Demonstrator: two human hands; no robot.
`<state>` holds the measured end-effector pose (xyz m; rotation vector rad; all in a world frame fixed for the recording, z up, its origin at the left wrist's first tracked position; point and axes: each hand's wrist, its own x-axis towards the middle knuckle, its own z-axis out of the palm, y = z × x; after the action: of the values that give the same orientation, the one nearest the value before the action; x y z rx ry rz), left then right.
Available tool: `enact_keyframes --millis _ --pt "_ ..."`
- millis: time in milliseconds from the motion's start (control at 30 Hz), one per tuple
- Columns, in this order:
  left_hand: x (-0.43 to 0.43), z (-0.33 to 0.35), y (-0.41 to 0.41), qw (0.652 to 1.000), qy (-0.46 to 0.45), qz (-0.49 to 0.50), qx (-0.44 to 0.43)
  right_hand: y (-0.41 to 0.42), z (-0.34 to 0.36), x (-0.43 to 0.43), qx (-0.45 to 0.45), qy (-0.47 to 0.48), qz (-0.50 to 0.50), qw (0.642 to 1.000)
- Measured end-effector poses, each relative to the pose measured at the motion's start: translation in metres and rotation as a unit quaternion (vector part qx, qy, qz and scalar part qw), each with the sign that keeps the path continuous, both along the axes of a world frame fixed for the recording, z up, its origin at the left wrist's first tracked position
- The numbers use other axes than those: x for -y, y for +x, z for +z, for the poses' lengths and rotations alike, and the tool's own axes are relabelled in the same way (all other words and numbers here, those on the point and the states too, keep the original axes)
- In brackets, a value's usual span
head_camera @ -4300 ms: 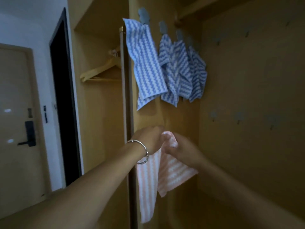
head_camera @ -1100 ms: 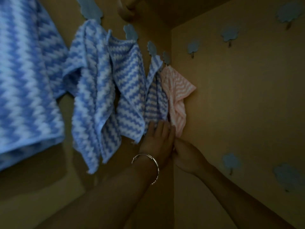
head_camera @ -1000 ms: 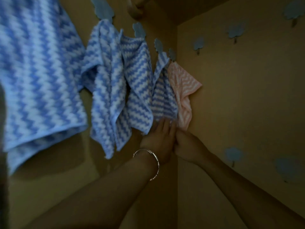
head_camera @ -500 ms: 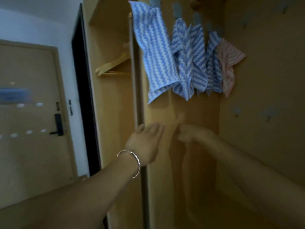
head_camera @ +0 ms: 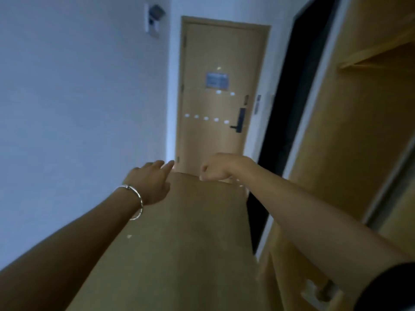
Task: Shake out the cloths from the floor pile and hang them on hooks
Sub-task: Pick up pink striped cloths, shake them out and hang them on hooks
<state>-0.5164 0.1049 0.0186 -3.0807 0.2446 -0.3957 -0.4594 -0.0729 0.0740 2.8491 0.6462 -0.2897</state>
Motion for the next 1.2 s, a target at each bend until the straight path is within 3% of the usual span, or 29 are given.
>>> enact_keyframes --millis 133,267,467,733,967,1067,1200 --pt "-0.115 -0.021 -0.072 0.989 -0.026 0.143 -0.015 -0.014 -0.027 -0.146 -0.006 -0.037 0.161 0.986" --pt "-0.199 -0.057 -0.175 0.952 -0.071 0.292 -0.061 -0.071 -0.060 -0.276 -0.059 -0.050 0.285 0.955" --pt "-0.266 -0.077 -0.308 0.870 -0.079 0.478 -0.095 -0.194 -0.103 -0.416 -0.132 -0.075 0.467 0.871" --pt "-0.310 -0.126 -0.385 0.770 -0.097 0.619 -0.117 -0.292 -0.146 -0.515 -0.160 -0.099 0.625 0.758" --pt "-0.296 -0.200 -0.441 0.629 -0.236 0.735 -0.087 -0.333 -0.203 -0.565 -0.210 -0.147 0.697 0.670" --pt "-0.267 -0.213 -0.471 0.564 -0.270 0.778 -0.058 -0.382 -0.226 -0.561 -0.221 -0.172 0.748 0.601" --pt "-0.226 -0.229 -0.515 0.452 -0.299 0.840 0.010 -0.457 -0.250 -0.533 -0.234 -0.191 0.816 0.492"
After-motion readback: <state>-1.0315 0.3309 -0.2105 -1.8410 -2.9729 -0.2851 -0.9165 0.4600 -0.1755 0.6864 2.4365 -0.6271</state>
